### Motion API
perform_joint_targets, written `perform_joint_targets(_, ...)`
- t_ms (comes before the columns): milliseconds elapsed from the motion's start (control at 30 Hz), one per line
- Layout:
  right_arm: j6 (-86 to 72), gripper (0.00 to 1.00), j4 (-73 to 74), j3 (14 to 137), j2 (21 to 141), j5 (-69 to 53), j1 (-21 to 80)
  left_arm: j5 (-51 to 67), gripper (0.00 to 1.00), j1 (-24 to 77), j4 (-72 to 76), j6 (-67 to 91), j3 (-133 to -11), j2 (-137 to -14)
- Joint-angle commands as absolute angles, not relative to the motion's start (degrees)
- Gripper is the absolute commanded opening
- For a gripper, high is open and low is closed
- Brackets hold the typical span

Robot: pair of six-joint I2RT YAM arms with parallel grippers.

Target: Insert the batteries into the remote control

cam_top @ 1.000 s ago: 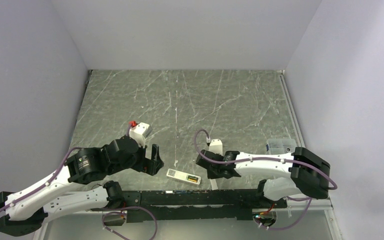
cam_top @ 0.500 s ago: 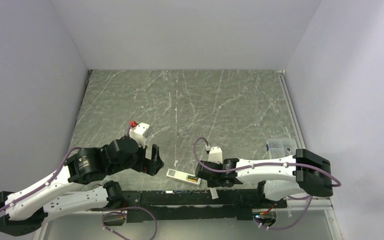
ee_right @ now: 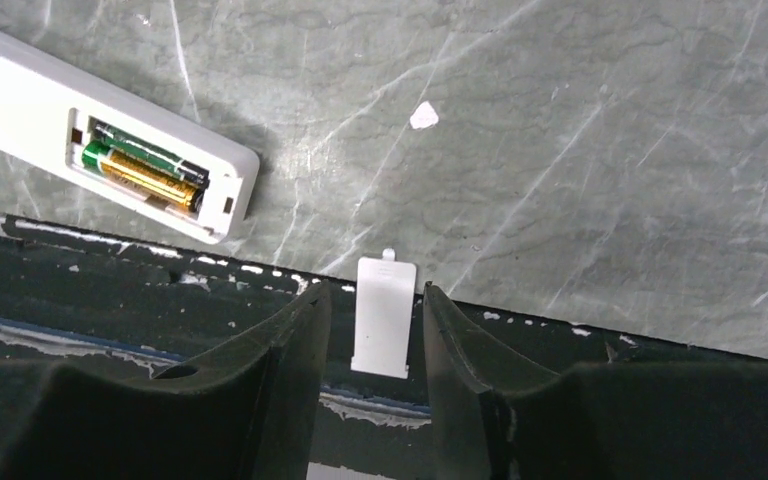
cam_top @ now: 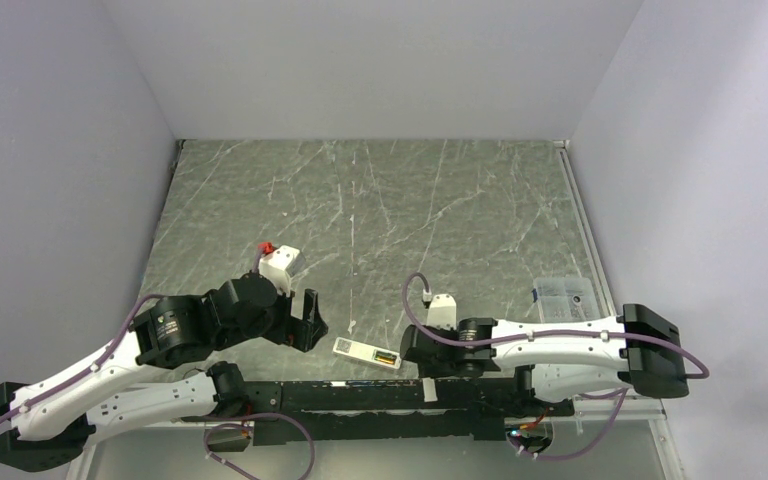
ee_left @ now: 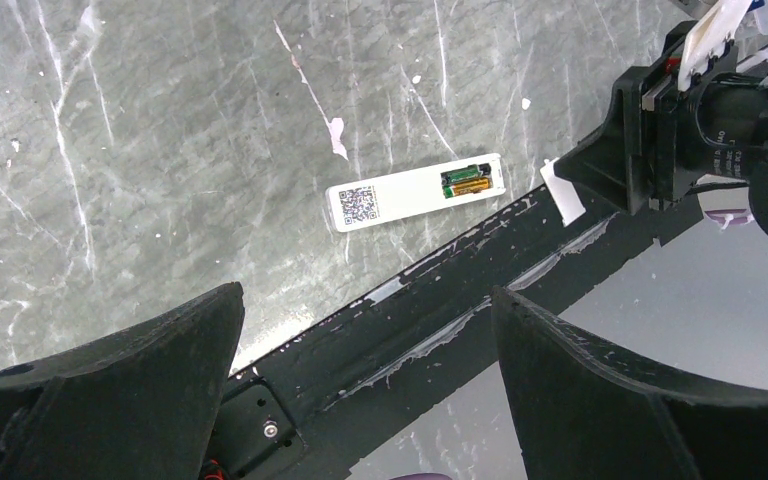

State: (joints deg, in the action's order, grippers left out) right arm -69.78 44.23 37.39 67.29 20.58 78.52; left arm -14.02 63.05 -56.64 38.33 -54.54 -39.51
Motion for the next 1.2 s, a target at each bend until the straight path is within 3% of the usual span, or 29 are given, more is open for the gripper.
perform_joint_targets(0,-73.1,0.43,45.5,38.1,66.4,20.3,80.4,-14.9,0.99,63.4,-55.2,38.4,-54.4,-38.9)
perform_joint_targets(433,-80.9,0.51,46.9,37.9,70.5,19.6,86.2,-14.3,0.99,63.6,-54.9,37.9,-54.4,-38.3)
perform_joint_targets(867,-85.9,0.51,47.2,38.9,76.3,18.6,89.0,-14.0,0.99,64.6,-54.8,37.8,-54.4,-37.0)
perform_joint_targets(1167,-87.1,0.45,48.2,40.3,80.1,18.7,89.9,-15.3,0.99,66.3,-55.5,38.3,-54.5,-36.0)
